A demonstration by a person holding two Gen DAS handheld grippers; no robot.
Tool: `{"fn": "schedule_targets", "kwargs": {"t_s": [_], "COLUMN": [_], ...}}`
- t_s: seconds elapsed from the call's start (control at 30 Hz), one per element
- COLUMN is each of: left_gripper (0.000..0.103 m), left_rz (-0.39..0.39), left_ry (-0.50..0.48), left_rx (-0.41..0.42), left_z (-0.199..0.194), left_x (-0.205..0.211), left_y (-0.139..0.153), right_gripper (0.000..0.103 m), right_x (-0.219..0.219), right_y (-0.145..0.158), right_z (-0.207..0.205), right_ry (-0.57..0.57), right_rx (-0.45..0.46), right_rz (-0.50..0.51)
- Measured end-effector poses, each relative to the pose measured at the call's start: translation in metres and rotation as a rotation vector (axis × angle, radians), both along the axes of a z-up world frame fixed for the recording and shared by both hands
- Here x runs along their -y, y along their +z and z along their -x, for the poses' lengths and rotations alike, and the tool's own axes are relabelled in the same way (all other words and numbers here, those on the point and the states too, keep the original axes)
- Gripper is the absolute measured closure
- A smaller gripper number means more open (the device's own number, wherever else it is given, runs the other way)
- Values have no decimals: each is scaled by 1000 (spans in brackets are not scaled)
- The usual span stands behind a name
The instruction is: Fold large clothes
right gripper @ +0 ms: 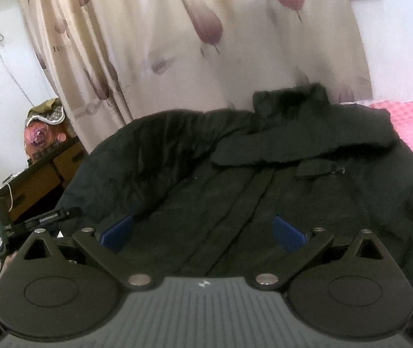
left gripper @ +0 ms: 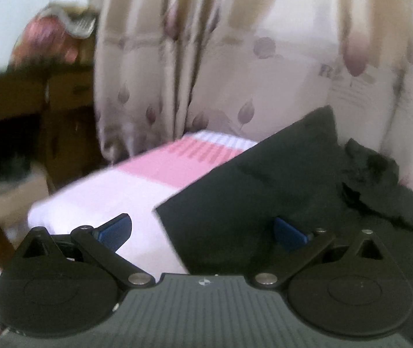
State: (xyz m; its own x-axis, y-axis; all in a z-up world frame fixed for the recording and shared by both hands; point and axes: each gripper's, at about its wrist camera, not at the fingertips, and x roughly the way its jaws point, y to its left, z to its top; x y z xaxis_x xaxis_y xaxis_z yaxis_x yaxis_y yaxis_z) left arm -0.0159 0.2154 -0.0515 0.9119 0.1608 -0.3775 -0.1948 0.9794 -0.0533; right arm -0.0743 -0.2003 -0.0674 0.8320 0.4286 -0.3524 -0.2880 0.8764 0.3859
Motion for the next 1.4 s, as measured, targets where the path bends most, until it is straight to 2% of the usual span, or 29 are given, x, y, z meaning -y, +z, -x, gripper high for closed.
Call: {"fn": "schedule_targets", "kwargs": {"t_s": [0.07,0.2,0.33,1.2,1.33,1.4], "left_gripper": [1,0,0,1,10,20], "left_rz": [-69,-109,-113,-60,-51,-42], "left_ry": [-9,-26,-33,-60,-62,-63], "left_rx": [15,30,18,-35,-37,-41], "left_z": [-1,2,-9,-10,-11,-11], "left_x": [7,17,13,6,5,3], "left_y": [-6,1,7,-7,-10,-11], "right_gripper": [0,0,0,0,0,0], "right_x": [-3,-10,-13,-15,-17,-18], "right_y": [0,1,4,6,6,6], "right_z": [0,0,-1,2,2,1], "right_ry": [7,22,35,38,41,45], "right_rx": [7,15,15,28,20,21], "right_rz": [6,30,44,46,44,45]}}
